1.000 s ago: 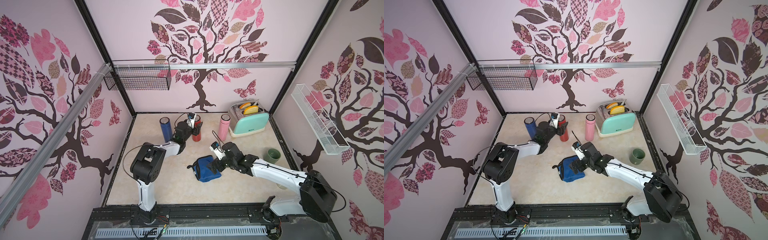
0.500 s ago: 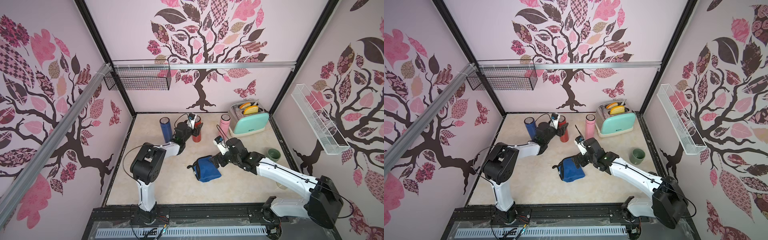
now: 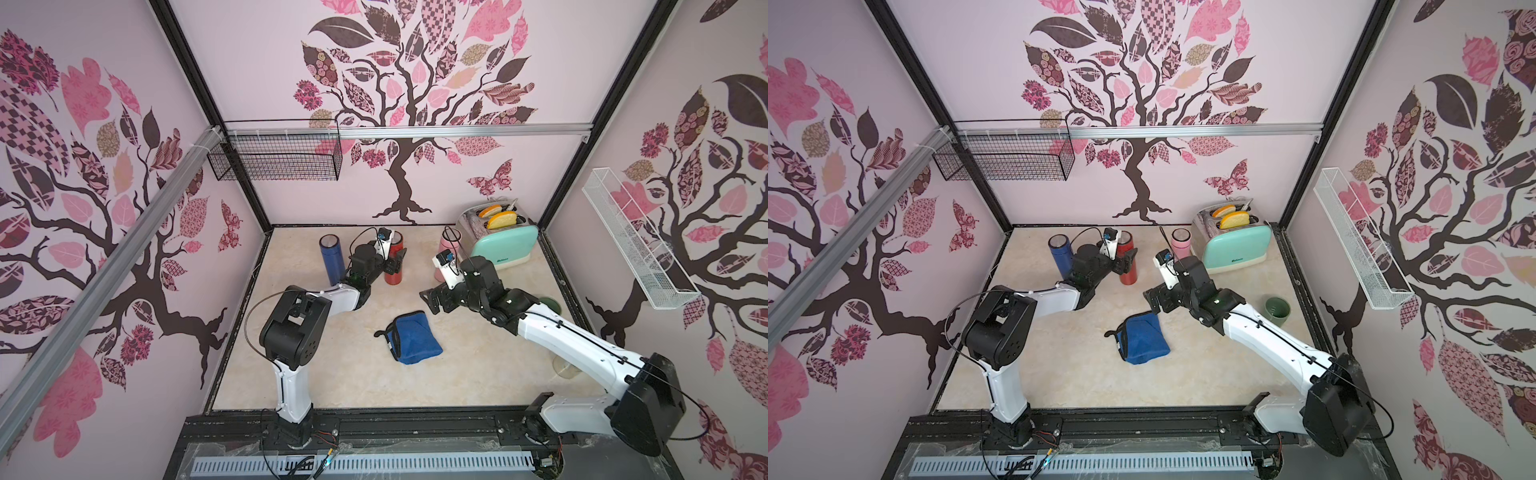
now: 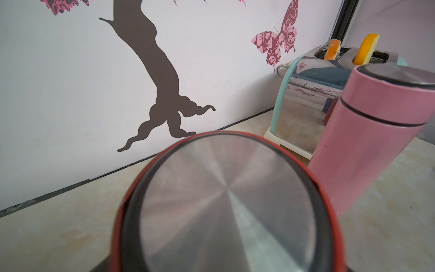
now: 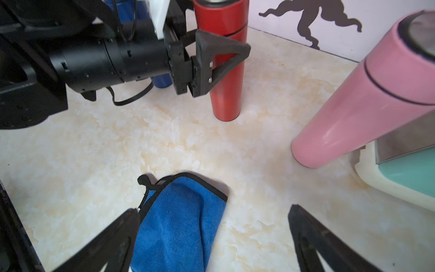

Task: Wipe the surface of the thermos
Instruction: Place the thermos at the center of the board, then pick up the thermos from the center of the board.

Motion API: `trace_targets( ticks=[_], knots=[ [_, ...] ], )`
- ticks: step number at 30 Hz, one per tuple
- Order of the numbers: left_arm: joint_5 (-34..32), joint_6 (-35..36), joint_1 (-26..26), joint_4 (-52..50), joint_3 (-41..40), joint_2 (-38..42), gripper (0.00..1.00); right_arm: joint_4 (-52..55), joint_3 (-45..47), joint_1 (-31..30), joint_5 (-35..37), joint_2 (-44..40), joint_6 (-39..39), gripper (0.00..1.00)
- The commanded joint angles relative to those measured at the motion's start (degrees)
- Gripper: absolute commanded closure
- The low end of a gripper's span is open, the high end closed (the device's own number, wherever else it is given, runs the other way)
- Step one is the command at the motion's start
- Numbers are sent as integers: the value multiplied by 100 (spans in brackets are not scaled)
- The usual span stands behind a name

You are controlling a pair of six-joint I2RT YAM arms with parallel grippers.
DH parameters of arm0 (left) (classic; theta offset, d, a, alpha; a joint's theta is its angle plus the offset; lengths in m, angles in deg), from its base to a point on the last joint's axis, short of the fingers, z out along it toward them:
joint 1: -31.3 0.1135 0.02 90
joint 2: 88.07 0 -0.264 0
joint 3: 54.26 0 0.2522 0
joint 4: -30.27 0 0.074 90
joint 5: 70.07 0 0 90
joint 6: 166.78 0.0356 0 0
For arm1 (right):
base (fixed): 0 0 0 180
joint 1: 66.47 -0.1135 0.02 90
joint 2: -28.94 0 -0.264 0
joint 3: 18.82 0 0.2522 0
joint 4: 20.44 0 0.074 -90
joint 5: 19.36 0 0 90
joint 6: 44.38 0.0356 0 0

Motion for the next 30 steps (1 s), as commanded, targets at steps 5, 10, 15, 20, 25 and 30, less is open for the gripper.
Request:
trace_targets(
  ticks=[5, 10, 15, 20, 25, 30],
  knots=[
    [-40, 9, -20, -117, -10, 230, 2, 153, -803, 107, 404, 255, 0, 0],
    [-192, -65, -27, -329, -228, 503, 2, 687, -1810, 346, 802, 708, 193, 0],
    [-328, -249, -27, -598, -660, 936, 2, 1323, -2969, 749, 1044, 1236, 133, 0],
    [-314, -411, -34, -1004, -886, 1195, 2, 2167, -4300, 1198, 910, 2051, 32, 0],
    [-282, -572, -43, -1931, -902, 1584, 2, 3288, -5891, 1386, 881, 3142, -184, 0],
    [-211, -512, -135, -2847, -880, 2056, 2, 4121, -7214, 1496, 822, 4045, -256, 2]
  ],
)
